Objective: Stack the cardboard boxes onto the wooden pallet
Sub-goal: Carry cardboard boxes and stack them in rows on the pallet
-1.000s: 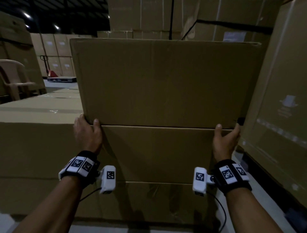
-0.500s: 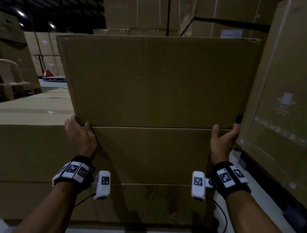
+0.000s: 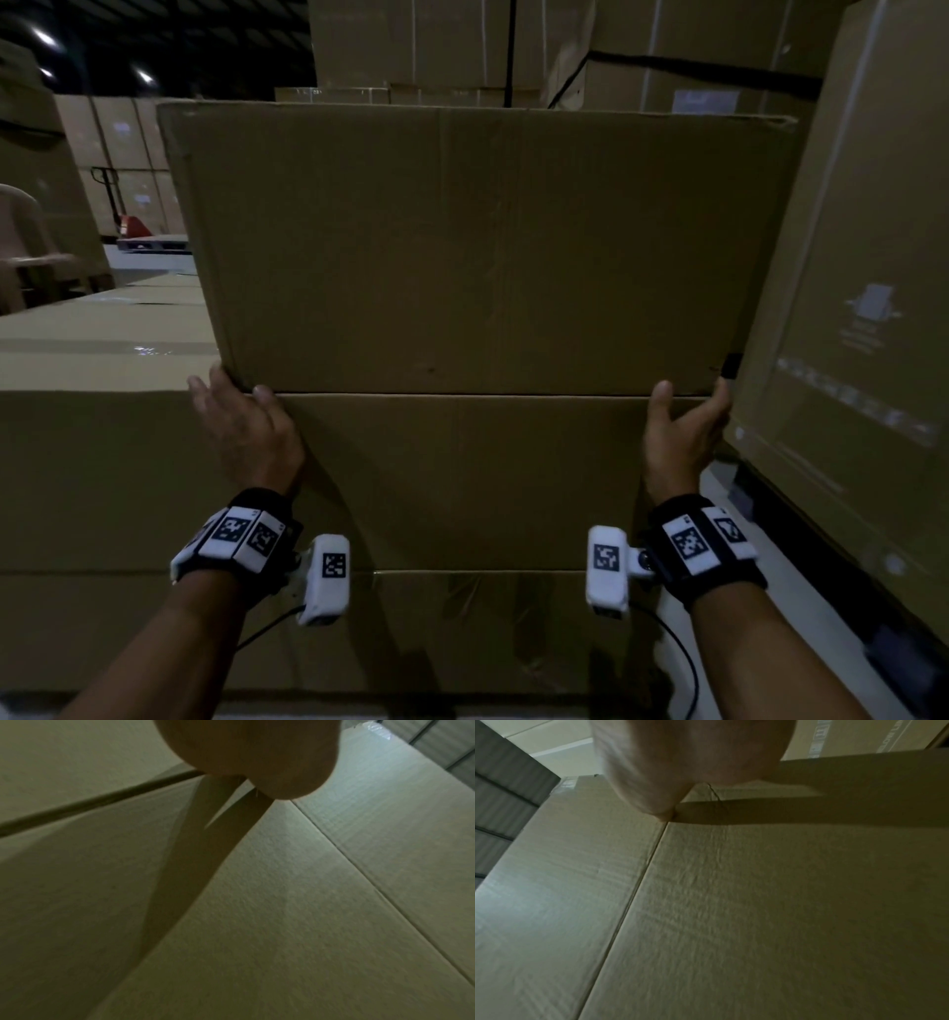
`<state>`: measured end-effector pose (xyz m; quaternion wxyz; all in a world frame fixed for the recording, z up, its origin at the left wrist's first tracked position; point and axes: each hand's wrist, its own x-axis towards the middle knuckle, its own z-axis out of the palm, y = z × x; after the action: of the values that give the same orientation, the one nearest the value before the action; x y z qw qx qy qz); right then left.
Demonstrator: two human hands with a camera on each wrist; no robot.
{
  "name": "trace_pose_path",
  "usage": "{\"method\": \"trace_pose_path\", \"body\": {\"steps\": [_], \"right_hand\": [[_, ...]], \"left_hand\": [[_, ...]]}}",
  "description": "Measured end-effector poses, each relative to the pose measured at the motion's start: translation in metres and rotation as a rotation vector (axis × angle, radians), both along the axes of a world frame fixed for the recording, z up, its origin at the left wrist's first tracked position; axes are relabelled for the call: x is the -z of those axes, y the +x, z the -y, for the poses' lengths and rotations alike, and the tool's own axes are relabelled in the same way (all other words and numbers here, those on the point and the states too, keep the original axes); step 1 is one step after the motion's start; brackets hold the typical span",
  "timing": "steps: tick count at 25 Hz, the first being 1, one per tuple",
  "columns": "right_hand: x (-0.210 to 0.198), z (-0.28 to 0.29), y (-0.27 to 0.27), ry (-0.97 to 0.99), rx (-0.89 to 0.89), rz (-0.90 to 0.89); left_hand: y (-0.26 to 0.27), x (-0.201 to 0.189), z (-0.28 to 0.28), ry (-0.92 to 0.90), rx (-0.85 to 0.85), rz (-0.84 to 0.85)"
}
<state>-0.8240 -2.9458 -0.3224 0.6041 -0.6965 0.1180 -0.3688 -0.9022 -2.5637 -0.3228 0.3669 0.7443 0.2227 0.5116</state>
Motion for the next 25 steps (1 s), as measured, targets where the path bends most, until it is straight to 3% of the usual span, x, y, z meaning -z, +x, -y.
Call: {"method": "trace_pose_path", "body": {"steps": [17, 21, 25], "right_hand": [[0.008, 0.001, 0.006, -0.006, 0.011, -0.019], [0.003, 0.001, -0.005, -0.057, 0.001, -0.153], [-0.024, 0.011, -0.034, -0.164, -0.098, -0.479]], "left_hand": [[0.0, 0.007, 0.003, 0.034, -0.015, -0.069], [-0.013, -0.008, 0.009, 0.019, -0.011, -0.216], [-0.041, -0.044, 0.026, -0.007, 0.04, -0.538]]}}
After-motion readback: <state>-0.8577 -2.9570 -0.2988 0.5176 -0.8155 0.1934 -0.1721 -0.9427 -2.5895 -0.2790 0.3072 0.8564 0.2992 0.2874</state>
